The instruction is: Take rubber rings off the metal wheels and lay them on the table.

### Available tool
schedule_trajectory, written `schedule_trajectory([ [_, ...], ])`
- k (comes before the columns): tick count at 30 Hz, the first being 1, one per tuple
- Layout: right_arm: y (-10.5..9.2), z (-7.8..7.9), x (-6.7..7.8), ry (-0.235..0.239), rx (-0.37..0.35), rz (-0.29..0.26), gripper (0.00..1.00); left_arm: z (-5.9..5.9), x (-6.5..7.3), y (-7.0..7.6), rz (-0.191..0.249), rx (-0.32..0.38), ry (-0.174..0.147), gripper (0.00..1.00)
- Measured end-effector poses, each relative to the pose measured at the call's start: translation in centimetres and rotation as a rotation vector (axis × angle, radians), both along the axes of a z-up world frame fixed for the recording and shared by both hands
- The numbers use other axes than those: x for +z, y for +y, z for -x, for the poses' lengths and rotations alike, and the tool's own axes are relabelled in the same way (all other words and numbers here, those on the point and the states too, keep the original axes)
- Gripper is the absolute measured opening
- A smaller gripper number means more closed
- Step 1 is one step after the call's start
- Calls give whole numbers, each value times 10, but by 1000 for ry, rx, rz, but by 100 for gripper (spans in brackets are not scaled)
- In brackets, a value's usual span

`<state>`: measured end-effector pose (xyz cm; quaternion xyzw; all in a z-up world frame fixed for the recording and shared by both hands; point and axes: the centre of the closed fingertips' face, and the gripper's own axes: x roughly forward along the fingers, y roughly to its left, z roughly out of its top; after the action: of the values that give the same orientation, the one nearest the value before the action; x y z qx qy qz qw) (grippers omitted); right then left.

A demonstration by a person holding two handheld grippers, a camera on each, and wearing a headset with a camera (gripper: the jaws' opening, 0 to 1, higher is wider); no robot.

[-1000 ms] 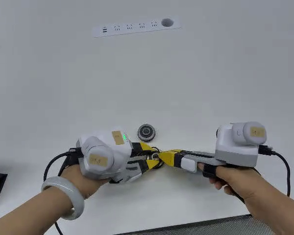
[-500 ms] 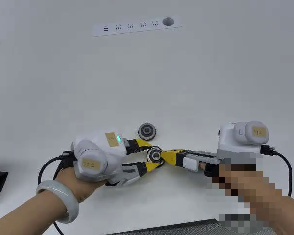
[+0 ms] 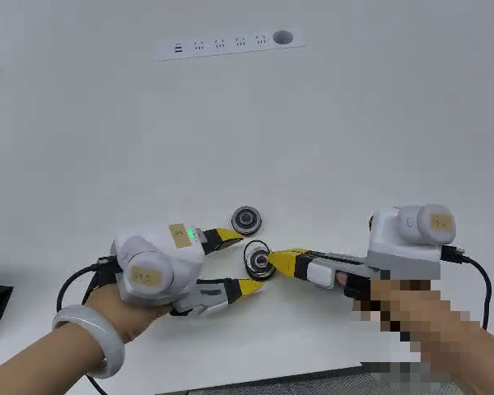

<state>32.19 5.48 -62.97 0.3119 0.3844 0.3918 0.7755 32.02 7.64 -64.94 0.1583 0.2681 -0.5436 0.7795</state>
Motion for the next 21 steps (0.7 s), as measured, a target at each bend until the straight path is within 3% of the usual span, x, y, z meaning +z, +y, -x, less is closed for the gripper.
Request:
schedule_trajectory([
  [12,-21,-6,4,-6,-62,-2,2,0,0,7,5,37,4,52],
  [21,-52,-23,-2,12,-180,0,2,-1,0,12,7,59,9,56],
])
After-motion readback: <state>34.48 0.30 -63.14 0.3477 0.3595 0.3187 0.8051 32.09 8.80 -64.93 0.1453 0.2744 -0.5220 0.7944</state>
